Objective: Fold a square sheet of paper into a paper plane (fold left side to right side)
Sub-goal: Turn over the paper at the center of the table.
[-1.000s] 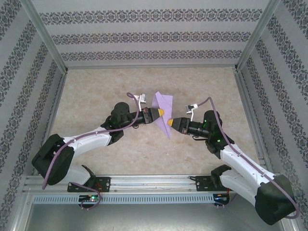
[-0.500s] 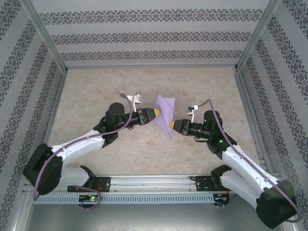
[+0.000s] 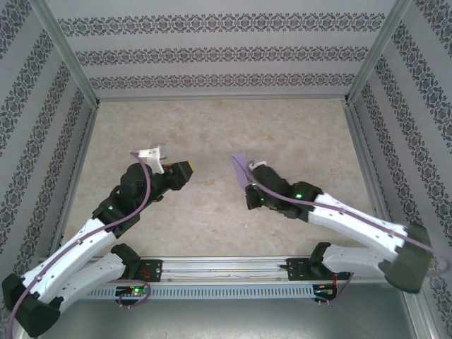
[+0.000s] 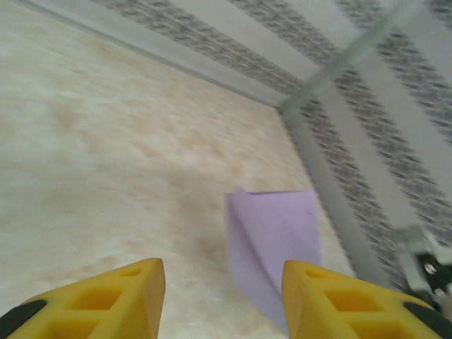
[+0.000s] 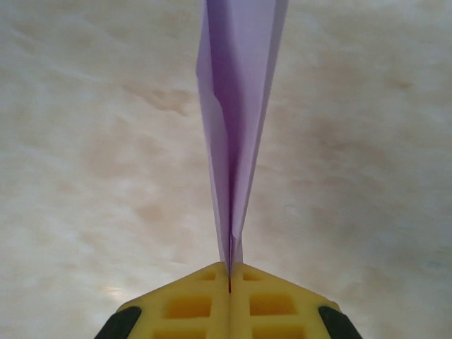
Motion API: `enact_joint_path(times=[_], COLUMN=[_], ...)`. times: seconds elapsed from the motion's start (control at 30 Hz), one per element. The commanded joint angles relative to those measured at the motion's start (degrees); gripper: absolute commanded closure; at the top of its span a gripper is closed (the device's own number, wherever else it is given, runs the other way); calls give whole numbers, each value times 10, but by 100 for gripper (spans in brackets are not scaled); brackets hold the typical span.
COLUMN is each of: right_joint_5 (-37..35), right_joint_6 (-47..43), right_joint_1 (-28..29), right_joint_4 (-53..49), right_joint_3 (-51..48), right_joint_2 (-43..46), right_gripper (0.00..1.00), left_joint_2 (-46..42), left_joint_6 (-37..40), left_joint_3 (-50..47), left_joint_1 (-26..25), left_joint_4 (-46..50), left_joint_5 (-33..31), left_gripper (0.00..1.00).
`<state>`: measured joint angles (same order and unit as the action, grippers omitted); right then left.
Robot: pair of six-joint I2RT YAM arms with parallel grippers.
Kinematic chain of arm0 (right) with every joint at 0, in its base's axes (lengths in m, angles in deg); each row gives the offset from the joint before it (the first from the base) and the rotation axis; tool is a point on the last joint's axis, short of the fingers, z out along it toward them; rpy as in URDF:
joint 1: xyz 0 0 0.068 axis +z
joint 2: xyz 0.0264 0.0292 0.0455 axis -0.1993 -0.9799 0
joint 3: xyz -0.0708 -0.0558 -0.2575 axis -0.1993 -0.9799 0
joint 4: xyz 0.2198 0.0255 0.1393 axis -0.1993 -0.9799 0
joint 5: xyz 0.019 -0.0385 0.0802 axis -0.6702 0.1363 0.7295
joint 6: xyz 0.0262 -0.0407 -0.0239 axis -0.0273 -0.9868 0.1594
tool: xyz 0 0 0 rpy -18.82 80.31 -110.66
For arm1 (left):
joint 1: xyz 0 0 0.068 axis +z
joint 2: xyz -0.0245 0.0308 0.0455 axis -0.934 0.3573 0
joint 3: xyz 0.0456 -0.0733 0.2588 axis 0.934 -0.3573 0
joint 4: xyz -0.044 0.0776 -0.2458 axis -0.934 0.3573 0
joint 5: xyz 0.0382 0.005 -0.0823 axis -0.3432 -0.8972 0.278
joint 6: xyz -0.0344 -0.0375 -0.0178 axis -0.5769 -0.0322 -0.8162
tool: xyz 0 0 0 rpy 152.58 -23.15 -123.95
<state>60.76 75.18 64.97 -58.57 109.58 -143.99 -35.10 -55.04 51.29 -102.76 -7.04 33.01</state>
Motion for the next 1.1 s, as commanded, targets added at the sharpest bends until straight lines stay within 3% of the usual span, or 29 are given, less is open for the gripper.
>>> enact_joint_path(times=[0.0,0.2,0.4,0.5,0.7,0.93,1.07], right_joint_5=[-235,-312,-256,-205,-62,7,33], right_joint_6=[9,55,66,61,66,63,55], right_joint_1=[35,77,93,96,79,40,-6], right_joint_4=[-148,-194,-169,-142,-57,-25,4], right_joint_3=[51,109,150,159,124,67,7], right_joint_2=[-85,-241,-351,-369,-311,-179,-84], right_gripper=[99,99,98,87,65,44,34], left_joint_2=[-32,-59,-49,-34,5,68,130], left_joint_6=[8,-2,0,1,5,-10,-50], left_joint_3=[5,6,12,17,19,19,9], left_joint_1=[15,29,38,43,50,51,48], left_joint_4=[135,178,182,181,160,110,50], left_joint_5=[-110,-128,-114,-100,-50,38,119], left_gripper=[53,53,53,53,50,49,49])
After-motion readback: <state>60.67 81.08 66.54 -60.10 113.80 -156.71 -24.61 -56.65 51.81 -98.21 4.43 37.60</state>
